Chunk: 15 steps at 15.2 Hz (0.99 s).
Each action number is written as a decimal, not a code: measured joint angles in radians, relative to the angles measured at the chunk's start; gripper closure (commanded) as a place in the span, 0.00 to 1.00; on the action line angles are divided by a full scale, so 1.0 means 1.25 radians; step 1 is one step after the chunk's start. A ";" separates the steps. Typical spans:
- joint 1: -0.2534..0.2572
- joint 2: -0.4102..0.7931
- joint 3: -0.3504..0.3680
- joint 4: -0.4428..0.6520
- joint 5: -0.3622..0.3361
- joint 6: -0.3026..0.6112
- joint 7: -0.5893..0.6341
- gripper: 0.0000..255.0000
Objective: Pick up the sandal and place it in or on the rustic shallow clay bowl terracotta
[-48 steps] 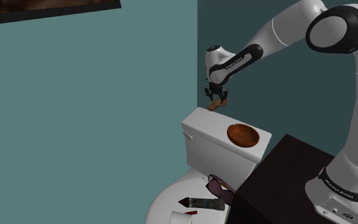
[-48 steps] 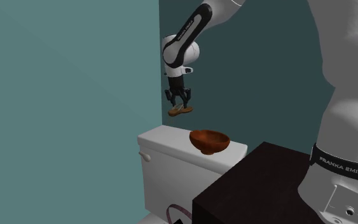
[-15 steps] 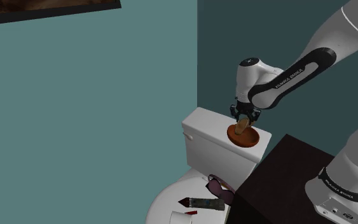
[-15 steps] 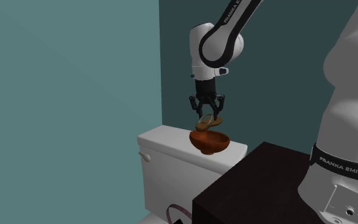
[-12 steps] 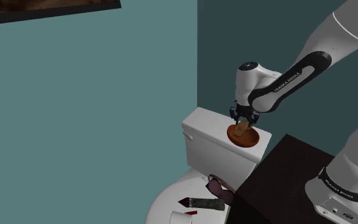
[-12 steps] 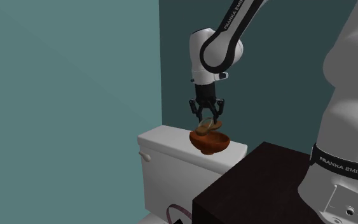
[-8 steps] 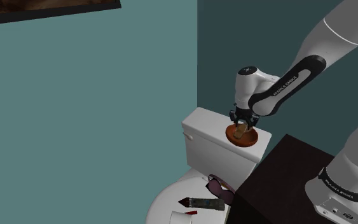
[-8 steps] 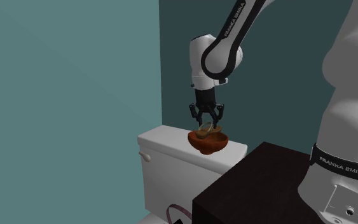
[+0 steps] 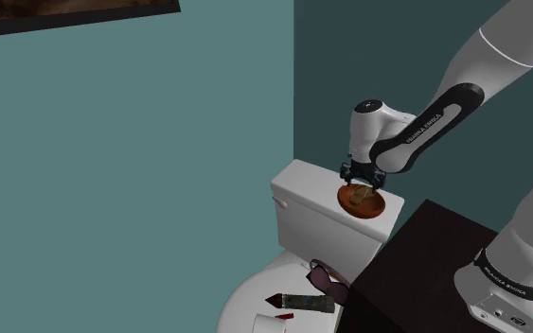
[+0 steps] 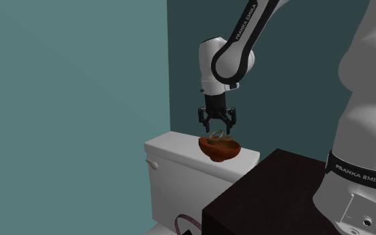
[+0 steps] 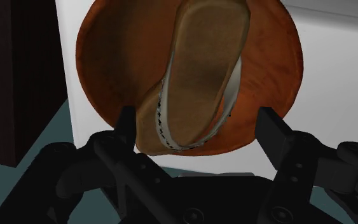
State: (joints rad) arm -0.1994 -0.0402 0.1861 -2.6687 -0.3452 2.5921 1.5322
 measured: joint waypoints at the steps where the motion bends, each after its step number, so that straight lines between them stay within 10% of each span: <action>1: 0.000 0.000 0.000 0.000 0.000 0.000 0.000 0.00; 15: 0.026 -0.105 0.008 0.016 0.085 -0.114 -0.058 0.00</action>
